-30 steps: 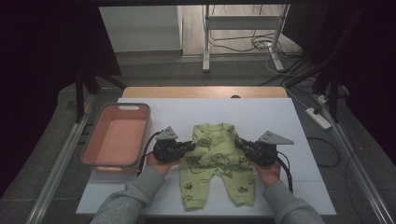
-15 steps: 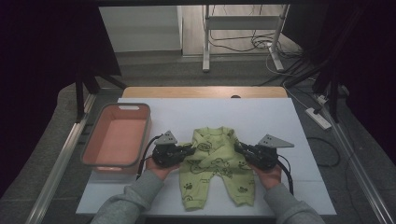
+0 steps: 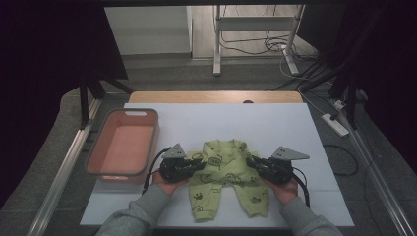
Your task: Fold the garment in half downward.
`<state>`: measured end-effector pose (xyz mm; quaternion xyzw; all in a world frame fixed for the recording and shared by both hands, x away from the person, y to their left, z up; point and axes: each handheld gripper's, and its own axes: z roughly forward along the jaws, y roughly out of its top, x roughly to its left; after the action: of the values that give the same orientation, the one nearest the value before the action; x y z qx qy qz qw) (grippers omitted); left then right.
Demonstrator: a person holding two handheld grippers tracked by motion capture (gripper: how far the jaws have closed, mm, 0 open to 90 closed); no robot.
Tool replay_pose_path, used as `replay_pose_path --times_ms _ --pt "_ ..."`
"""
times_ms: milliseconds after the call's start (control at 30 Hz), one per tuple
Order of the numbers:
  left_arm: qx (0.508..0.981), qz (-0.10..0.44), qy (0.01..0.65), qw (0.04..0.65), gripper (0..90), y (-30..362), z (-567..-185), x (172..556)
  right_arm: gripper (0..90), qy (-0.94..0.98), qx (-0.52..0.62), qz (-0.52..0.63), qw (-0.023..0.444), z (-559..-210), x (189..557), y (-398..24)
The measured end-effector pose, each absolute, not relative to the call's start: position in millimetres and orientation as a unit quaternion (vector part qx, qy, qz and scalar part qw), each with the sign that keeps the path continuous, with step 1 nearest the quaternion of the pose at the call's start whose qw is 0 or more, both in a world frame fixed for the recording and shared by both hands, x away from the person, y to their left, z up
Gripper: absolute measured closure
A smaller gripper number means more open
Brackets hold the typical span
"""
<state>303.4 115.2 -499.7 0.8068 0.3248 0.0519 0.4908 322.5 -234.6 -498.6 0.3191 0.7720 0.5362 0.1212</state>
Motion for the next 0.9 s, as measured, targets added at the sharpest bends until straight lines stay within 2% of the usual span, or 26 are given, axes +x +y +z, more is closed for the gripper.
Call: replay_pose_path --times_ms 900 --pt "0.815 0.044 0.314 0.485 77.9 105 -504 298 83.0 0.777 0.322 0.526 0.128 -496 320 -246"
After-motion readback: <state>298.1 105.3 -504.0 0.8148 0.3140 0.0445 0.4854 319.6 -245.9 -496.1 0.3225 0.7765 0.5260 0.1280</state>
